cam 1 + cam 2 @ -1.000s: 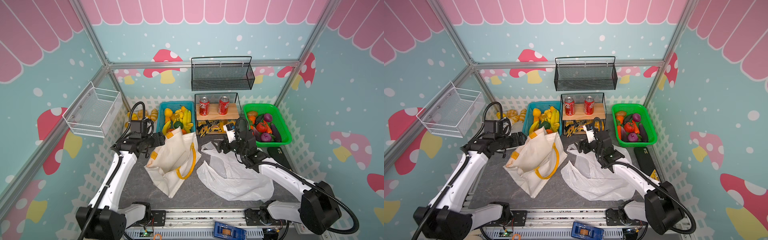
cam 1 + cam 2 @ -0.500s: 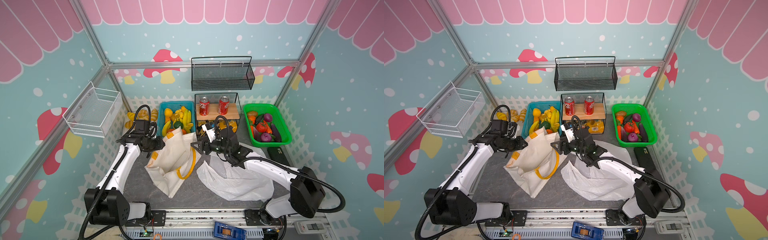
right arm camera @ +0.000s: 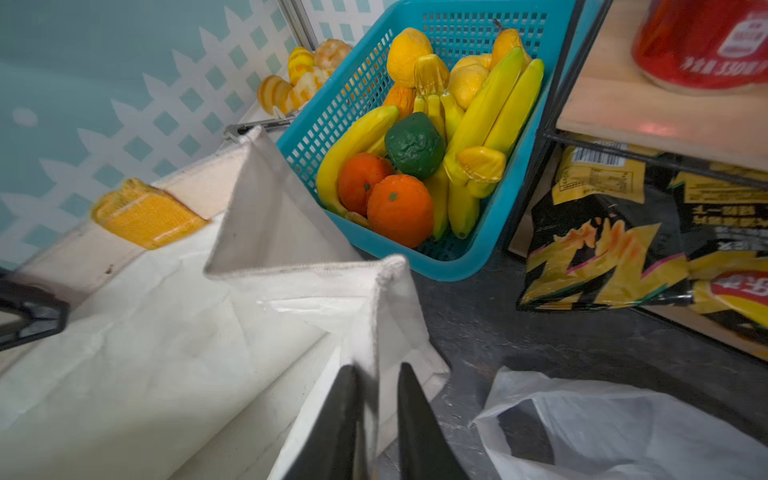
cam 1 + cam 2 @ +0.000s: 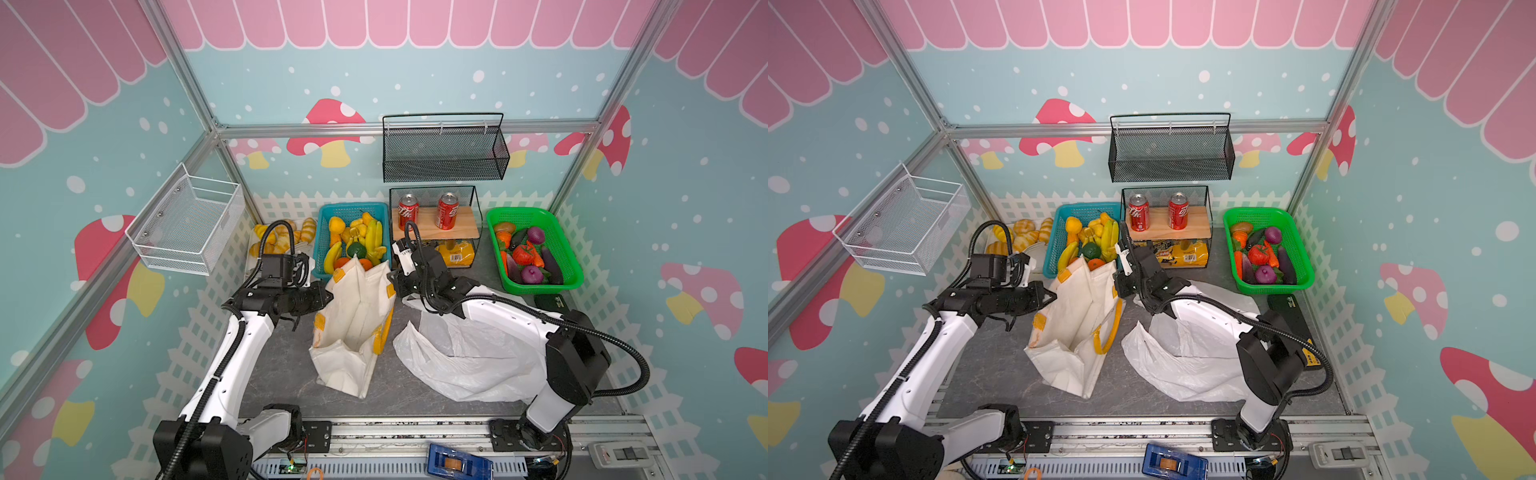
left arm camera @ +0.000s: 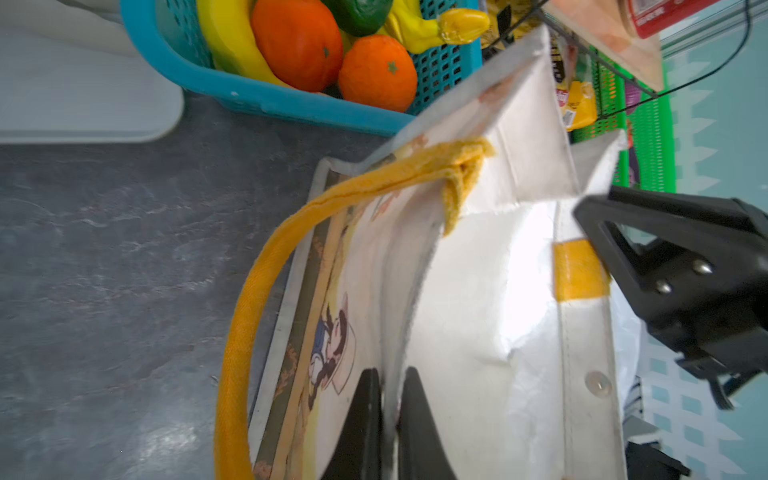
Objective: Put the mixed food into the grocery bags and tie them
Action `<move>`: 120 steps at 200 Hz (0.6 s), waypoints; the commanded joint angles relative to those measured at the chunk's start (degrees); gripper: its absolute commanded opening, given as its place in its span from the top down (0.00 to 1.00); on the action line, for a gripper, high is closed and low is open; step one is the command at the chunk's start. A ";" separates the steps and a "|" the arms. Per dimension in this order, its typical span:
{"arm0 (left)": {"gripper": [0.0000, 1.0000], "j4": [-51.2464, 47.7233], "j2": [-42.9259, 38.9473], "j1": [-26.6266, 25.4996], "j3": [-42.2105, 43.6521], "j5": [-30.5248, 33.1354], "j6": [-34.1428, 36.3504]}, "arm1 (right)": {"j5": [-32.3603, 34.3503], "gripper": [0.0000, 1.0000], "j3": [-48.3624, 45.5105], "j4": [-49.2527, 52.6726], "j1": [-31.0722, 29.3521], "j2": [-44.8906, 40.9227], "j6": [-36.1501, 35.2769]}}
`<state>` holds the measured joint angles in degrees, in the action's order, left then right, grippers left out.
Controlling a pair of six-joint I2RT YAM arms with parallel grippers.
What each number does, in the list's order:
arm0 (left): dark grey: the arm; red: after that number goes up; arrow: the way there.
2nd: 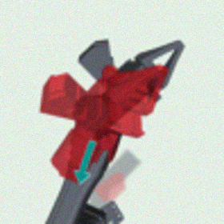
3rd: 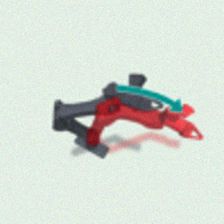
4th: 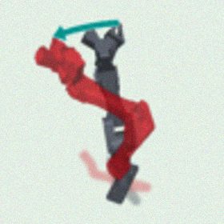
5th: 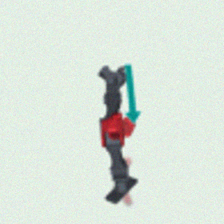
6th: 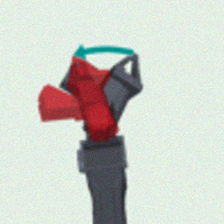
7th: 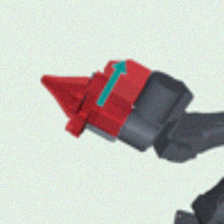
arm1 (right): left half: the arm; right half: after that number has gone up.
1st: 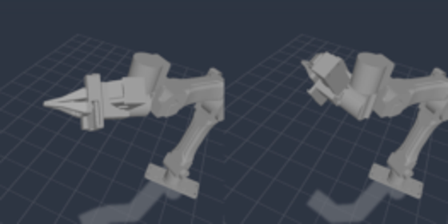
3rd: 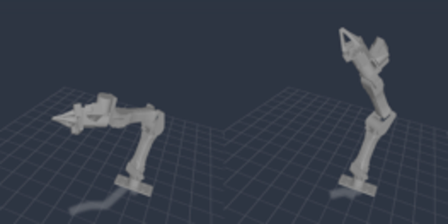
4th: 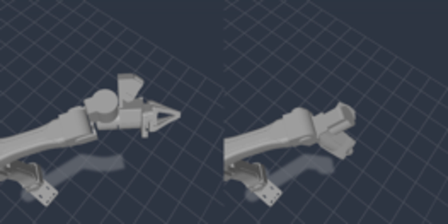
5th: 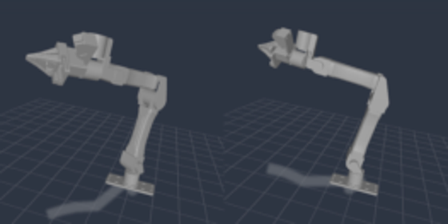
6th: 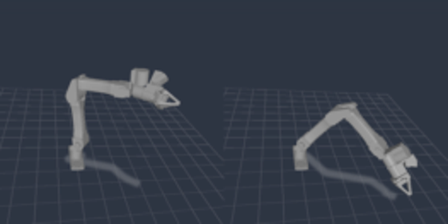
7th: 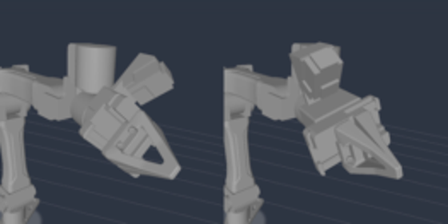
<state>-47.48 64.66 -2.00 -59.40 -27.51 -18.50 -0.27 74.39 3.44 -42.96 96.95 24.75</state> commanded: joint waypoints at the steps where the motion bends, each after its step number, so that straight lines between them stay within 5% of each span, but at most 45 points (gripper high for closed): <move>1: 0.95 5.23 -2.61 -0.27 2.75 -7.19 -5.70 | 6.35 0.90 3.89 4.74 0.80 2.04 -5.22; 35: 0.95 14.38 -4.18 -1.23 8.09 -9.58 -12.37 | 7.21 0.94 7.77 7.39 2.93 4.46 -8.60; 58: 0.96 16.71 -2.98 -1.57 9.36 -9.38 -12.88 | 5.13 0.88 8.75 8.33 3.84 4.06 -9.92; 104: 1.00 16.88 -1.95 -1.52 10.86 -4.78 -12.79 | -3.41 0.26 1.97 7.83 4.95 -8.00 -10.40; 120: 1.00 17.41 -2.27 -1.48 11.57 -3.65 -12.74 | -7.96 0.16 -2.98 6.50 7.53 -12.99 -9.39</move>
<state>-32.51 62.33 -3.46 -49.06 -34.02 -30.33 -1.06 76.60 10.87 -38.30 92.33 15.11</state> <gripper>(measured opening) 0.064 0.792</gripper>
